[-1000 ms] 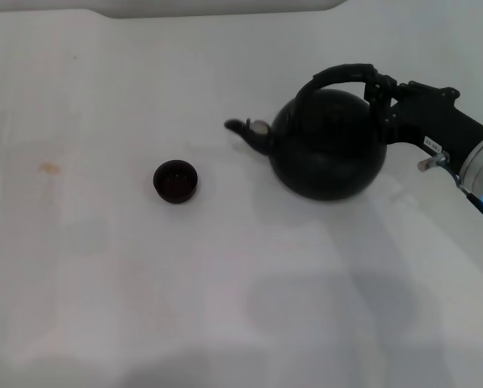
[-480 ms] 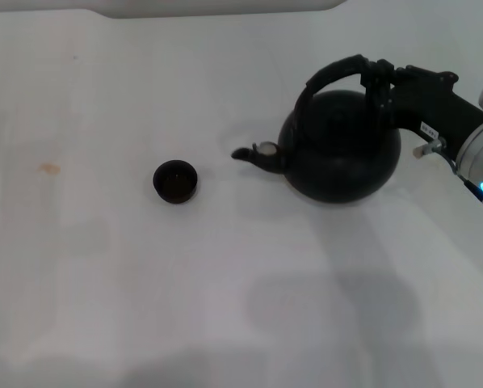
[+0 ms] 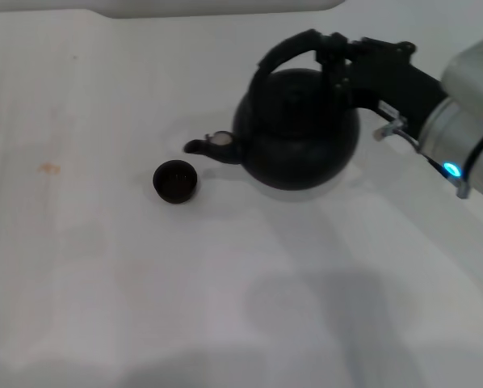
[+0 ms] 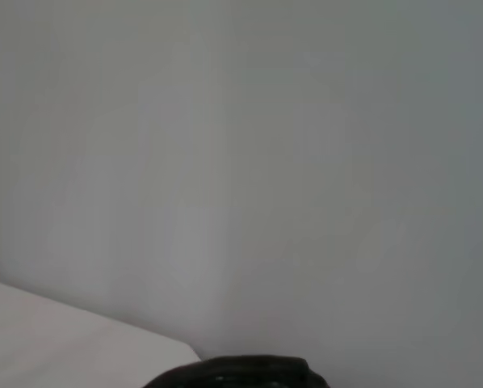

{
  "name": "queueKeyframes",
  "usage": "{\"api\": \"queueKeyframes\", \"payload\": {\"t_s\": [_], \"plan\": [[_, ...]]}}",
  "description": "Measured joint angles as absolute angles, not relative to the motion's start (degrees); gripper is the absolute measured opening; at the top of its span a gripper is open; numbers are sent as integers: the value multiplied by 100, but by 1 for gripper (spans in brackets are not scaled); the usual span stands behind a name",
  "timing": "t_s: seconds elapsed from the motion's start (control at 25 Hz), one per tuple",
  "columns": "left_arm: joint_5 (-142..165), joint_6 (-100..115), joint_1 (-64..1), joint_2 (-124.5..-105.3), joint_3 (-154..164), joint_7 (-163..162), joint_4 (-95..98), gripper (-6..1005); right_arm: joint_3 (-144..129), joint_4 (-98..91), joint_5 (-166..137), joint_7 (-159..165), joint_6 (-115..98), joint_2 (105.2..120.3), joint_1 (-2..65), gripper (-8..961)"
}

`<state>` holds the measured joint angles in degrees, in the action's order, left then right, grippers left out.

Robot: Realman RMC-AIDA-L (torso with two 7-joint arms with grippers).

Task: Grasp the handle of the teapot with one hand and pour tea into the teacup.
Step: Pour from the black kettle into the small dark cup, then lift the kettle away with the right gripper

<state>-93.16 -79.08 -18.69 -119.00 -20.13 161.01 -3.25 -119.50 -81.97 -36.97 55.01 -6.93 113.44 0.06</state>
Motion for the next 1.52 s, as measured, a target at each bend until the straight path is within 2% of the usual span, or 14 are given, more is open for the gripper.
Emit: {"api": "queueKeyframes", "payload": {"t_s": [0.44,0.6,1.52], "plan": [[-9314,-7942,-1702,-11915,-1977,16101,-357,872,-12180,-7978,-3767,5243,-253,11450,884,162],[-9317,-7948,-1650,-11920,-1977,16096,-374,872,-12252,-7995,-3770,4827,44,11525,968,160],[-9317,-7904,-1679,-11927,-2008,16092,-378,872,-12506,-8051,-3774,3786,432,11581,1242,137]]}}
